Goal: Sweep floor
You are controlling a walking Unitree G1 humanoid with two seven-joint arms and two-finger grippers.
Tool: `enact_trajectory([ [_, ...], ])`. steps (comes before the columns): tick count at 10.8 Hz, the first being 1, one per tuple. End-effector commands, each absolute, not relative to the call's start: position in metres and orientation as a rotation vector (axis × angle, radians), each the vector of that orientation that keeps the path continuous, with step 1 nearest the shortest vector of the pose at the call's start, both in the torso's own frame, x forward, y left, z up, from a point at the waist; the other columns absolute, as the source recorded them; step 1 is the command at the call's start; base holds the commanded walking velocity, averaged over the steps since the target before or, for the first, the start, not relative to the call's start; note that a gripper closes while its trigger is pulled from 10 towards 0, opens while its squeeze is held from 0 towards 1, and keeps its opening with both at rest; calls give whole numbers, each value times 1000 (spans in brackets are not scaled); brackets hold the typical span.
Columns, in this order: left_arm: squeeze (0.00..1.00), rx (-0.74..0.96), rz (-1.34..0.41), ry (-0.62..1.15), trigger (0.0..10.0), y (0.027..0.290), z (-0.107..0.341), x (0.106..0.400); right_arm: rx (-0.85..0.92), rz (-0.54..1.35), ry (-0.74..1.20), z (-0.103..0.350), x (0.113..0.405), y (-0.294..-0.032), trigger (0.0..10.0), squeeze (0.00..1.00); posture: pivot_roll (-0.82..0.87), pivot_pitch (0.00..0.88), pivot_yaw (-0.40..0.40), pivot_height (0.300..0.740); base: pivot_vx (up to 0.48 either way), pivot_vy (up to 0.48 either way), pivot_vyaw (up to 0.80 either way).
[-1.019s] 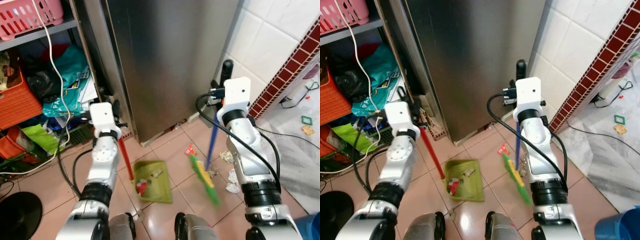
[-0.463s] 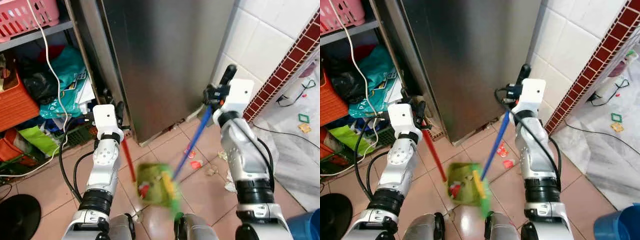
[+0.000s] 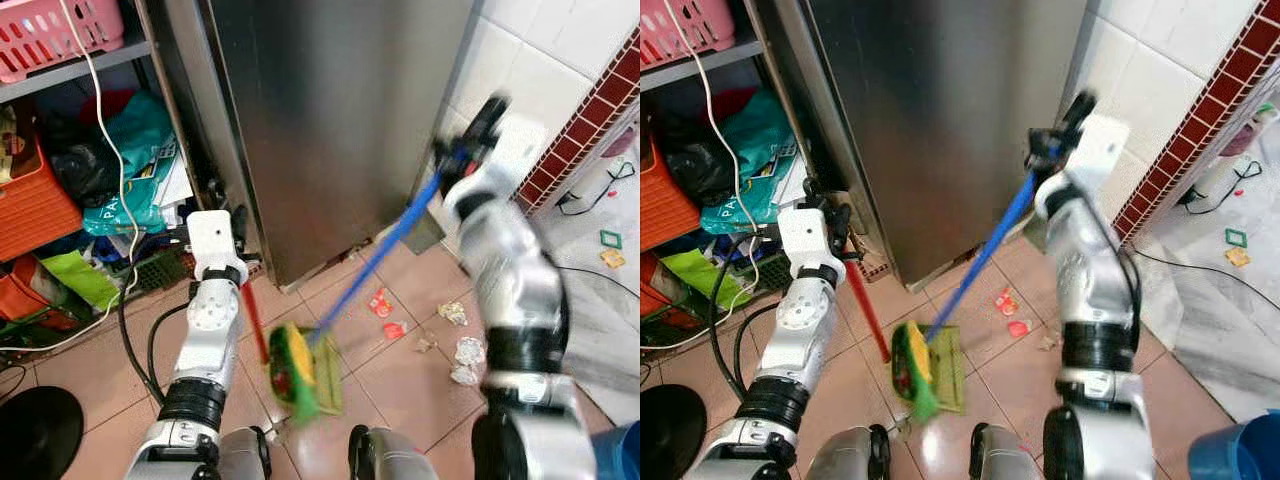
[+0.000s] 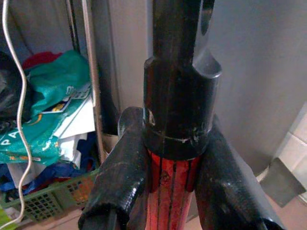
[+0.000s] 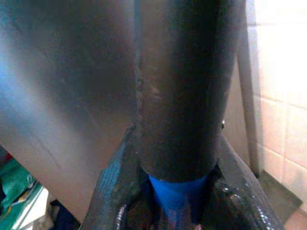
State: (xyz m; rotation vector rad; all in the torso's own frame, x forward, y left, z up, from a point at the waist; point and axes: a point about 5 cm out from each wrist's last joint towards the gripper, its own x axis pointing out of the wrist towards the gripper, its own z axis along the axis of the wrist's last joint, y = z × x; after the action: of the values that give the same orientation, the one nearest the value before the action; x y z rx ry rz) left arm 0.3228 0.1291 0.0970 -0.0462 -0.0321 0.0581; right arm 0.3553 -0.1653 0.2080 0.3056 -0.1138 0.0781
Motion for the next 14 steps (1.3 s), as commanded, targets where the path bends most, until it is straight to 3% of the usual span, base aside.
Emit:
enact_trajectory([
  [1,0,-45,61,-38,10000,129,99,323,280,72,-167,218,357,-171,10000,0,-71,105,22,740,0,0,0],
  [3,0,-49,71,-37,10000,131,100,324,18,18,-263,225,353,-180,10000,0,-65,108,24,740,0,0,0],
  [4,0,-56,66,-35,10000,131,100,323,-19,14,-287,226,350,-178,10000,0,-66,109,29,740,0,0,0],
  [10,0,-117,39,-80,10000,134,117,320,-96,-61,-244,192,340,-180,10000,0,-59,95,43,740,0,0,0],
  [14,0,-119,35,-71,10000,142,119,315,-115,-88,-164,165,336,-185,10000,0,-59,91,42,740,0,0,-800],
])
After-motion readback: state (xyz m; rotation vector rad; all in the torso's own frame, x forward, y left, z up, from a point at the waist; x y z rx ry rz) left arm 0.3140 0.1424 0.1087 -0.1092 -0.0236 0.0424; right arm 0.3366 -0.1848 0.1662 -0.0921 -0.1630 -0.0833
